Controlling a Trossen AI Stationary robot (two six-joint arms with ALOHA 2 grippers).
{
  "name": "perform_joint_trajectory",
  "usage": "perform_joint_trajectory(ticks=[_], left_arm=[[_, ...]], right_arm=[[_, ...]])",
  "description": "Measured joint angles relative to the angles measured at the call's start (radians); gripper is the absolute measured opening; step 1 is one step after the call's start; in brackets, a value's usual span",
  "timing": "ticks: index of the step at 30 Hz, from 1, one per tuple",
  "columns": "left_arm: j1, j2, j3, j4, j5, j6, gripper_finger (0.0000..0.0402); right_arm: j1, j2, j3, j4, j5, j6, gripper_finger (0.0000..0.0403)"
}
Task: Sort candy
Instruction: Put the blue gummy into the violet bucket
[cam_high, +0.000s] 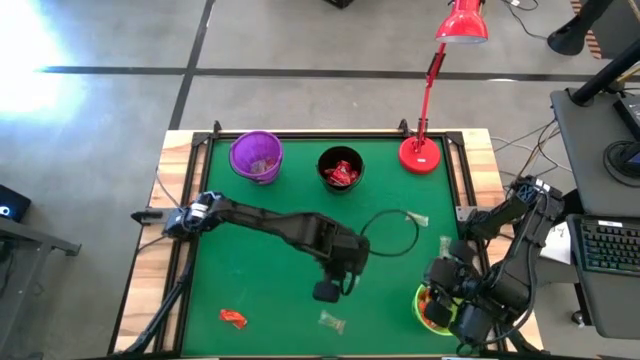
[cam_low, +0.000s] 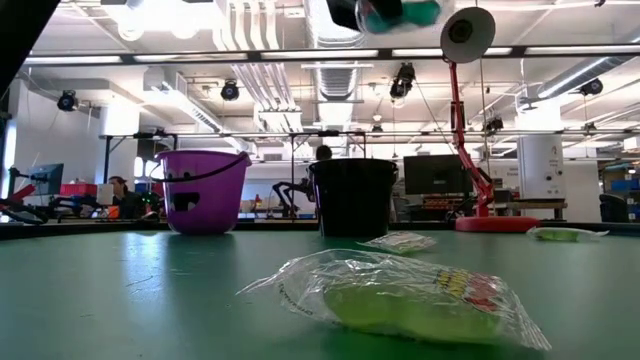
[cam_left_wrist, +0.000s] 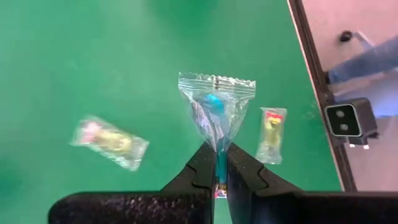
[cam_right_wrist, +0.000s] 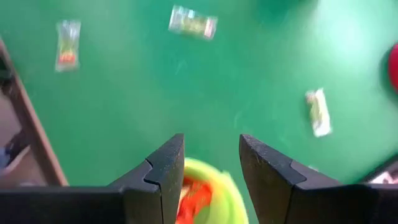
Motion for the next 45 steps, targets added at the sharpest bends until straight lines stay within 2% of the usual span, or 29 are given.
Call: perform_joint_trajectory(ticks=[6,11,17,20,28,31,36,38,42,45], left_arm=[[0.041,-0.076,-0.013,-0.086,-0.069,0.036,0.0],[0.086,-0.138,-0.025,-0.125,-0.099,0.061,0.0],[0.137,-0.213,-0.026,-0.164,-0.128,0.104,0.0],[0.169,-0.255,-0.027,-0.192,-0.17,0.136,0.0],[0.26,-0.347,-0.028,-0.205,-0.173,0.197,0.0],[0.29,-0.368,-0.028,-0.207,-0.173,0.236,0.0],[0.351,-0.392,-0.028,-0.208,-0.173,0.293,0.0],[0.377,-0.399,-0.028,-0.208,-0.173,0.318,0.0],[0.426,-0.413,-0.028,-0.222,-0.166,0.356,0.0],[0.459,-0.428,-0.028,-0.225,-0.166,0.376,0.0]], right_arm=[[-0.028,0.002,0.0,0.0,0.145,0.001,0.0146],[-0.077,-0.003,0.0,0.001,0.334,0.0,0.0146],[-0.18,-0.004,0.0,0.004,0.444,-0.062,0.0146],[-0.237,-0.005,0.0,0.005,0.462,-0.1,0.0146],[-0.397,-0.005,0.0,0.02,0.474,-0.159,0.0142],[-0.442,-0.006,0.0,0.102,0.495,-0.276,0.0131],[-0.526,-0.012,0.011,0.346,0.515,-0.479,0.0121],[-0.566,-0.016,0.011,0.459,0.477,-0.554,0.0124],[-0.65,-0.02,0.011,0.659,0.325,-0.713,0.0138],[-0.691,-0.02,0.011,0.773,0.276,-0.789,0.0148]])
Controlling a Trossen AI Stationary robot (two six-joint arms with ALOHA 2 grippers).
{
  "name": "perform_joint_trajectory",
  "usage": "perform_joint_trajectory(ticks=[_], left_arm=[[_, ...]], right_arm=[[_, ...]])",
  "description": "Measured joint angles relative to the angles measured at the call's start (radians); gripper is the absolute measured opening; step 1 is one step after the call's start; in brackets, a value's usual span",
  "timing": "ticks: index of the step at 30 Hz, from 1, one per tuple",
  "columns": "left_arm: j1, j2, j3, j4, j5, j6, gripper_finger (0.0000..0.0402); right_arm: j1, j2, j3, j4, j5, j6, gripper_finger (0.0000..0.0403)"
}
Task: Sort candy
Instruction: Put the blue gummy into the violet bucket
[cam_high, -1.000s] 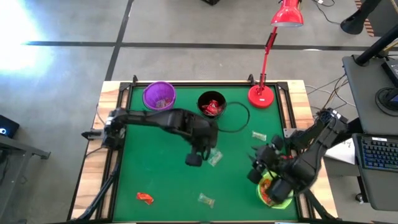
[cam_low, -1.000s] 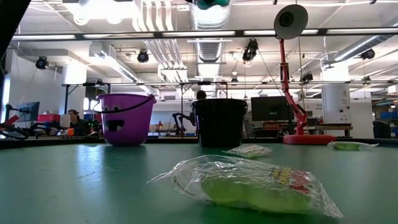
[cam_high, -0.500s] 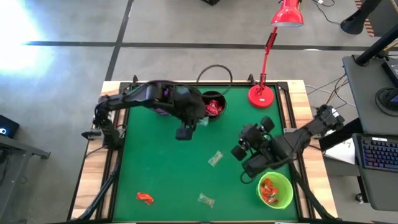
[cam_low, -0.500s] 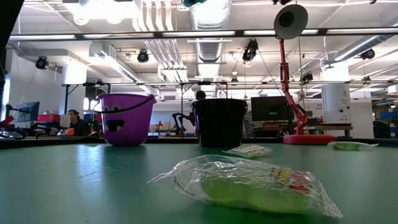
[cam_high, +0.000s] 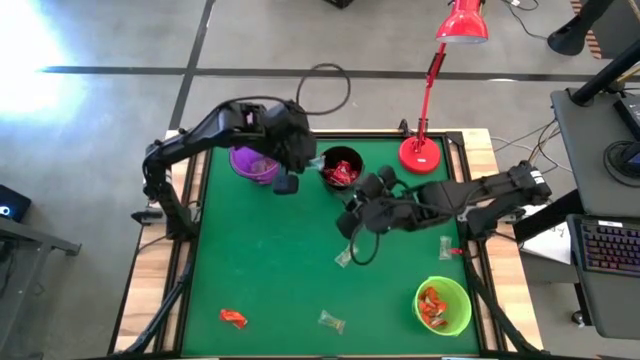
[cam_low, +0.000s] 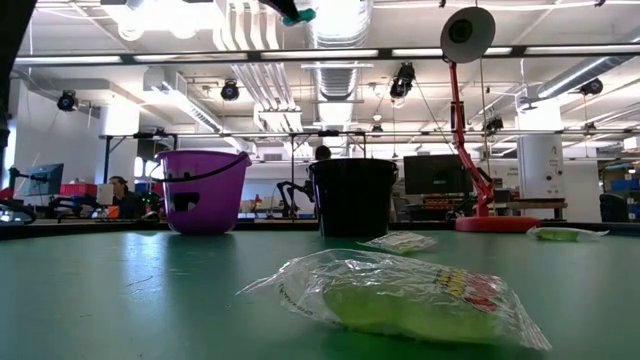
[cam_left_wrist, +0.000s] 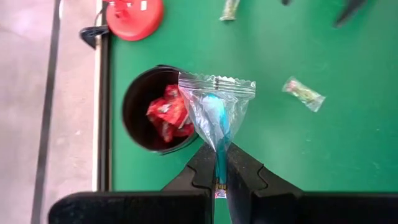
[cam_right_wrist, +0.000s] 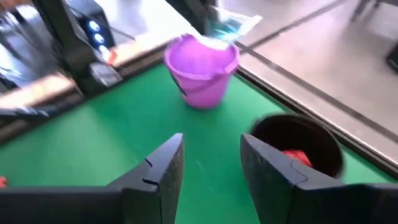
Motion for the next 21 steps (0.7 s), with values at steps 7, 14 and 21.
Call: perform_joint_trajectory(ticks=[7,14,21], left_arm=[[0.062,-0.046,0.0,-0.007,0.041,0.08,0.0],[0.108,-0.08,0.0,-0.009,0.081,0.144,0.0],[0.166,-0.1,0.0,-0.013,0.081,0.161,0.0]], right_arm=[[-0.047,0.002,0.0,0.164,-0.024,-0.056,0.016],[-0.091,0.036,0.001,0.296,-0.024,-0.063,0.0155],[-0.103,0.07,0.0,0.484,-0.024,-0.114,0.0159]])
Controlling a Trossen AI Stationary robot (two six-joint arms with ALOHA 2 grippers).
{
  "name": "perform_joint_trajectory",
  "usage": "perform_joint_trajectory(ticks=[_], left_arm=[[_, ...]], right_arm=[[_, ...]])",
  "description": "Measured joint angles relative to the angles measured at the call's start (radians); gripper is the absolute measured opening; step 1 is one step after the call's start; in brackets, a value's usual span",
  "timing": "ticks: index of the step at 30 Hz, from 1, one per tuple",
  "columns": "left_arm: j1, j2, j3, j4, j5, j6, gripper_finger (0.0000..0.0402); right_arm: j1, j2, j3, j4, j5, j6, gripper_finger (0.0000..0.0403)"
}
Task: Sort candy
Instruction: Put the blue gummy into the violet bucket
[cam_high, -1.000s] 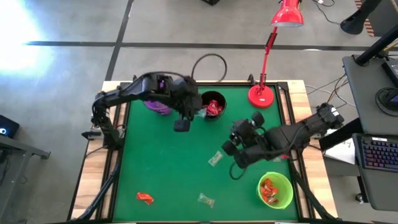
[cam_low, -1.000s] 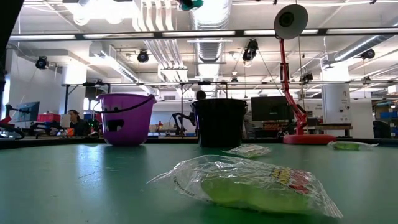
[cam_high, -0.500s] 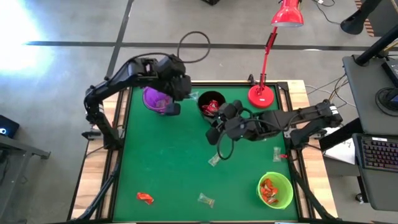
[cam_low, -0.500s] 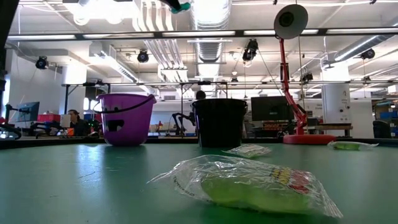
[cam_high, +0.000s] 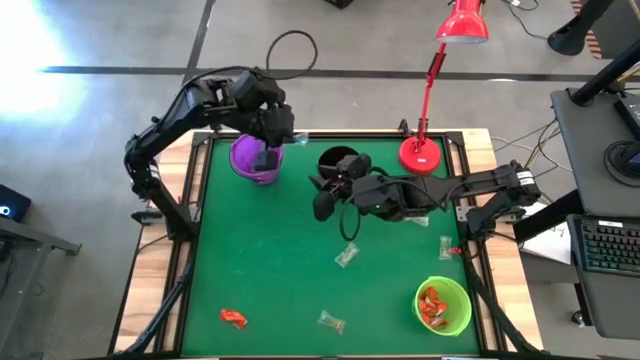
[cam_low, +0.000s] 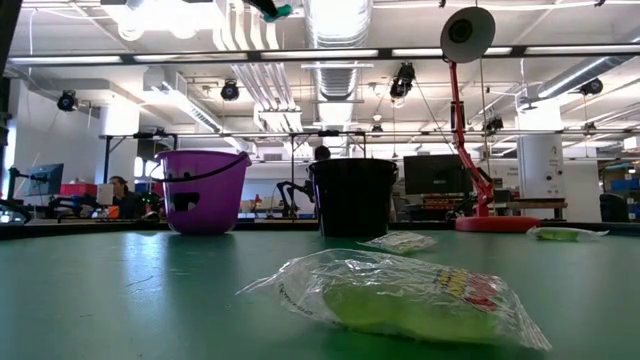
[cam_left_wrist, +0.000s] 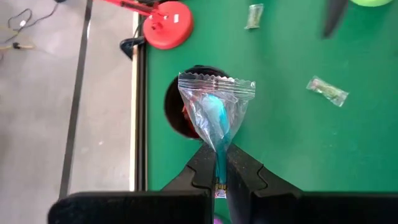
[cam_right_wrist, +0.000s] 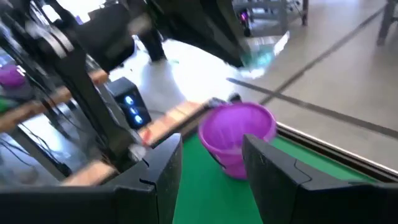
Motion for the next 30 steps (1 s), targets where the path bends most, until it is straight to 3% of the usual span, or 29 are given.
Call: perform_joint_trajectory(ticks=[9,30], left_arm=[[0.022,-0.005,0.0,-0.017,0.149,0.008,0.0],[0.026,-0.005,0.0,0.078,0.148,0.024,0.0]], right_arm=[[-0.028,0.0,0.0,0.221,0.0,-0.054,0.016],[-0.149,0.035,0.0,0.238,-0.036,0.036,0.0164]])
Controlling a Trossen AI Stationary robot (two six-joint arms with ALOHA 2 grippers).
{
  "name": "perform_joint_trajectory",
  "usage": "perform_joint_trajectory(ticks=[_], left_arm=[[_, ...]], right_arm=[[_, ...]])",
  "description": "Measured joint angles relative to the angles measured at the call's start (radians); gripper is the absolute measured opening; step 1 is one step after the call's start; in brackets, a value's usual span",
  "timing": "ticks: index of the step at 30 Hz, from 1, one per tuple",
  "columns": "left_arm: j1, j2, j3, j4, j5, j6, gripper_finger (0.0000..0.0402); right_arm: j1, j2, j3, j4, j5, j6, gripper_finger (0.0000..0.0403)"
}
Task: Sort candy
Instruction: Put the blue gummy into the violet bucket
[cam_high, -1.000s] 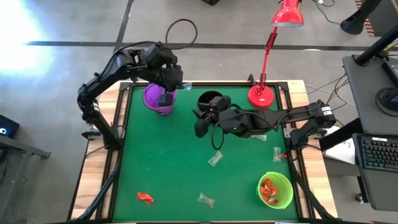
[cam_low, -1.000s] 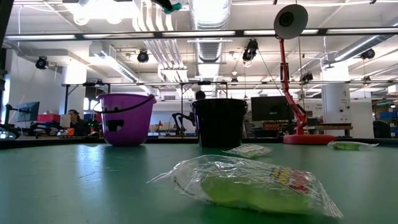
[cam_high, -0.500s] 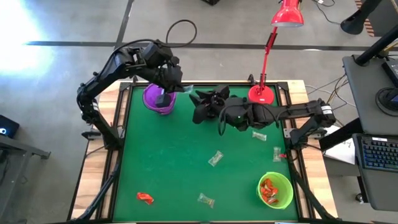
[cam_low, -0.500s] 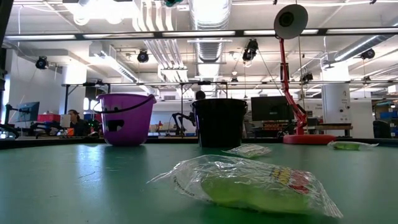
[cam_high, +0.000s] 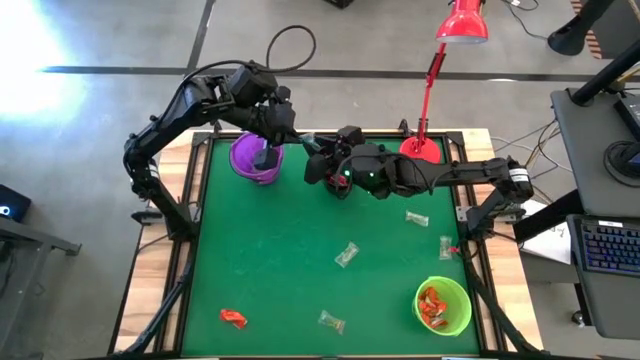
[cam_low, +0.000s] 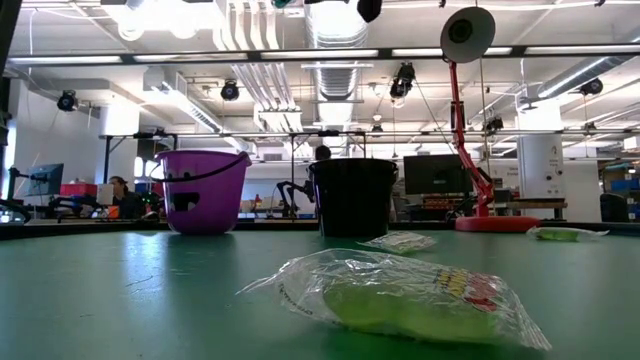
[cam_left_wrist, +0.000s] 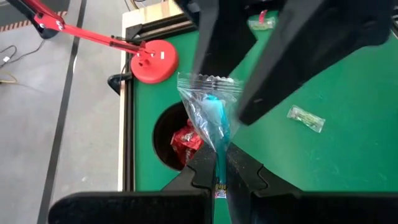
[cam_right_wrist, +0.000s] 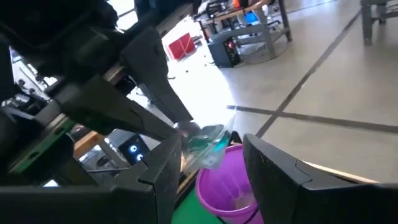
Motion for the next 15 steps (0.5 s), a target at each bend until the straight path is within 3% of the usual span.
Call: perform_joint_trajectory(ticks=[6,15], left_arm=[[0.0,0.0,0.0,0.027,0.0,0.014,0.0],[0.014,0.0,0.0,0.032,0.001,0.017,0.0]], right_arm=[[-0.042,0.017,0.0,0.002,-0.13,0.026,0.0163],[-0.059,0.033,0.0,0.032,-0.201,-0.005,0.0121]])
